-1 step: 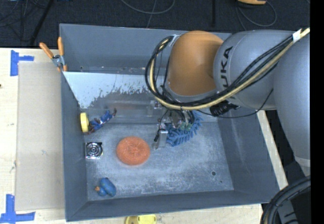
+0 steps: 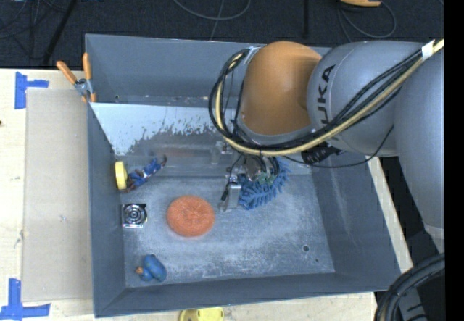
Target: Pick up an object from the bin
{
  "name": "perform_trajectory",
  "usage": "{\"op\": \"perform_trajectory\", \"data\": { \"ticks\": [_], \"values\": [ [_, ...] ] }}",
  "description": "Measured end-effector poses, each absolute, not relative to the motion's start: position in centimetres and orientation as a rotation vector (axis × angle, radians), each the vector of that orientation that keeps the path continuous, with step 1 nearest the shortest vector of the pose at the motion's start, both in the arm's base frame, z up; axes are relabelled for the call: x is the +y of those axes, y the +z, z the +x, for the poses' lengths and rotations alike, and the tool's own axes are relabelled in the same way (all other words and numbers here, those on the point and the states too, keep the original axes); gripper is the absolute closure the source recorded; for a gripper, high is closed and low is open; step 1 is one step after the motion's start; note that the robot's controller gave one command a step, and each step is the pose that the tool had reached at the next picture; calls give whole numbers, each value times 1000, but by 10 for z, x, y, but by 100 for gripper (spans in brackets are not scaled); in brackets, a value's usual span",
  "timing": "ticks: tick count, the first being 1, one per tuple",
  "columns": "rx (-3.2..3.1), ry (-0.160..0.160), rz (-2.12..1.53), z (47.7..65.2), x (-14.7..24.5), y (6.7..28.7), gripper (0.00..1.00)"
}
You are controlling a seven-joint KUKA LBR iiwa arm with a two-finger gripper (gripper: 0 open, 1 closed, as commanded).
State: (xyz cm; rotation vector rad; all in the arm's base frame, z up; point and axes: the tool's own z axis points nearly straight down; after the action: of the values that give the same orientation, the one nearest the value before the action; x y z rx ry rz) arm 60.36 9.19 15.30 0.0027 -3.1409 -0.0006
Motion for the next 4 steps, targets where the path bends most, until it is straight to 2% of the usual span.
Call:
{"op": "perform_trajectory", "data": {
  "ticks": [1,2,3,4],
  "values": [
    [-3143,0,127,588,117,112,0],
    [-3140,0,97,591,143,77,0],
    [-3139,0,12,558,153,69,100],
    [-3139,0,11,558,153,69,100]
  ]
}}
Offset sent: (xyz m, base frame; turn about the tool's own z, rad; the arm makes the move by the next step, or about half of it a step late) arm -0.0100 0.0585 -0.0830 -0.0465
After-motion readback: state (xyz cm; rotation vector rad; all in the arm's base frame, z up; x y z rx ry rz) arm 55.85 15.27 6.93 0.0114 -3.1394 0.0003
